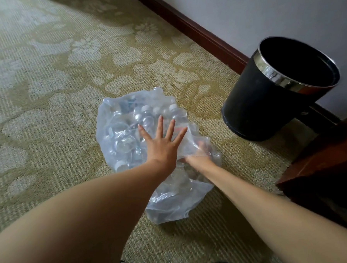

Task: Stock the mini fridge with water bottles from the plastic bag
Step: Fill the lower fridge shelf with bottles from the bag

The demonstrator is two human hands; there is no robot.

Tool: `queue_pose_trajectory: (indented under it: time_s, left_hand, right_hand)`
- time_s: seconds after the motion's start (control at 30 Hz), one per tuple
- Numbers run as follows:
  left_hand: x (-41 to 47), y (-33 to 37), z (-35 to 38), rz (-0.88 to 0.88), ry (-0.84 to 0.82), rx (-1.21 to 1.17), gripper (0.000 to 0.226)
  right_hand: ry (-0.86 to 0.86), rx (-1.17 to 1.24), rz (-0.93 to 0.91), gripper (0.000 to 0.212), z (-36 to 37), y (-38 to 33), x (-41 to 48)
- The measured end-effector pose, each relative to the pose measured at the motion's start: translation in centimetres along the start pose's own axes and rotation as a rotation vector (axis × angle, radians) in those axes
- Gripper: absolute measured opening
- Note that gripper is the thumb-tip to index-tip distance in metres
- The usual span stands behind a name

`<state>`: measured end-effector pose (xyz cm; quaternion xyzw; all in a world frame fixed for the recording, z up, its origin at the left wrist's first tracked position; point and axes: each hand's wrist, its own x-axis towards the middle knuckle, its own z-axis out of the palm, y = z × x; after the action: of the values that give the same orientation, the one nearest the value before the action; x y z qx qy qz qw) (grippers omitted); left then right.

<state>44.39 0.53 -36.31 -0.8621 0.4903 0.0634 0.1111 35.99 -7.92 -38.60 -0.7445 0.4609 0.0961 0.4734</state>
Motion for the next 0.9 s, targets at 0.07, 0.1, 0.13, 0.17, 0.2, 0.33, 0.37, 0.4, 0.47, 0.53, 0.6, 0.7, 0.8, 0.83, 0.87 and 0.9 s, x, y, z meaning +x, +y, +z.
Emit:
queue_pose_trajectory:
  time_s: [0.07,0.1,0.13,0.17,0.2,0.33,0.37,0.4,0.47,0.53,0.6,0.7,0.8,0.83,0.87,0.9]
  left_hand:
    - [0.0,0.1,0.0,0.000,-0.003,0.024,0.090]
    - [-0.1,0.1,0.0,0.006,0.004,0.039,0.088]
    - [-0.1,0.1,0.0,0.020,0.018,0.057,0.085]
    - [-0.2,0.1,-0.1,0.049,0.038,0.069,0.083]
    - [-0.3,0.0,-0.1,0.089,0.058,0.070,0.081]
    - [-0.4,-0.1,-0.1,0.245,0.110,0.039,0.082]
    - [-0.4,0.0,-0.1,0.253,0.107,0.028,0.082]
    - [-0.4,0.0,-0.1,0.253,0.099,0.023,0.082]
    - [-0.5,0.1,-0.2,0.256,0.076,0.026,0.082]
    - [-0.6,0.3,-0.2,0.265,0.054,0.046,0.085]
    - [-0.7,0.5,-0.1,0.277,0.040,0.070,0.089]
    - [-0.8,0.6,0.0,0.286,0.037,0.089,0.091]
    - [-0.7,0.5,-0.1,0.290,0.064,0.082,0.091]
    - [-0.7,0.5,0.0,0.290,0.078,0.073,0.092]
    - [-0.7,0.5,0.0,0.291,0.090,0.064,0.093]
    - [-0.7,0.5,0.0,0.295,0.100,0.055,0.092]
  right_hand:
    - [-0.029,0.200,-0.003,0.072,0.1,-0.5,-0.6]
    - [-0.021,0.299,0.038,0.069,0.1,-0.7,-0.5]
    - [-0.063,0.376,0.109,0.065,0.0,-1.0,-0.2]
    - [-0.153,0.398,0.152,0.060,-0.1,-1.1,-0.2]
    - [-0.144,0.287,0.167,0.058,-0.3,-1.0,-0.2]
    - [-0.062,-0.062,0.087,0.049,-0.5,-0.3,0.4]
    - [-0.041,-0.130,0.087,0.047,-0.4,-0.4,0.6]
    - [-0.049,-0.171,0.088,0.045,-0.3,-0.6,0.5]
    - [-0.066,-0.239,0.057,0.043,0.0,-0.4,-0.2]
    - [-0.065,-0.195,0.053,0.035,0.1,0.6,-2.0]
    - [-0.030,-0.109,0.036,0.035,0.3,1.7,-3.8]
    - [-0.025,-0.055,0.006,0.037,0.3,2.1,-5.4]
    - [-0.004,0.078,-0.026,0.037,0.1,1.5,-6.3]
    - [0.011,0.128,-0.040,0.039,0.1,1.4,-6.6]
    - [0.023,0.167,-0.050,0.042,0.2,1.5,-6.9]
    - [0.035,0.201,-0.061,0.042,0.3,1.7,-7.1]
